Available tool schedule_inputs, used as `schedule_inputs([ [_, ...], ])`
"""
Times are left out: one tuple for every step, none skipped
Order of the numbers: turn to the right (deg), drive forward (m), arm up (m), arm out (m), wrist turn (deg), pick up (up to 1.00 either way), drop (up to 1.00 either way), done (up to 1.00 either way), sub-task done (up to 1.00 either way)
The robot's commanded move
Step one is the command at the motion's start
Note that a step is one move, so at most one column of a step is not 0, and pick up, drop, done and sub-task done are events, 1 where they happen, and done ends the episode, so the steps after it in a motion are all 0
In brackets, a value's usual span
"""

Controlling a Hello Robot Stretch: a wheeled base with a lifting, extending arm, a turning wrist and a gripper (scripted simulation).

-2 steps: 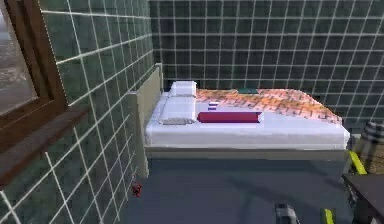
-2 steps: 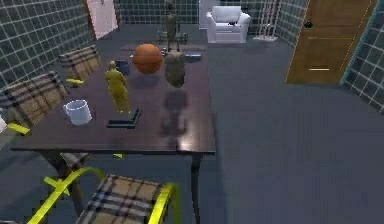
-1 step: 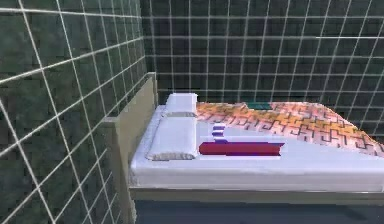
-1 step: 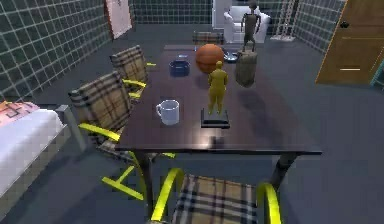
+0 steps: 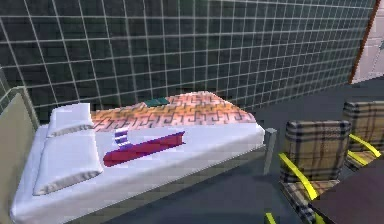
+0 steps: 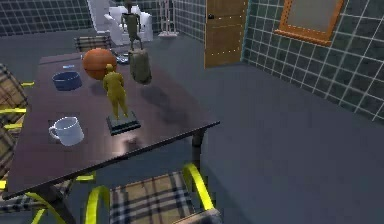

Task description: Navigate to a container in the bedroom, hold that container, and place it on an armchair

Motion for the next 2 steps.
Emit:
schedule_inputs([
  [0.0, 0.4, 0.0, 0.0, 0.0, 0.0, 0.0, 0.0, 0.0],
  [42.0, 0.0, 0.0, 0.0, 0.0, 0.0, 0.0, 0.0, 0.0],
])
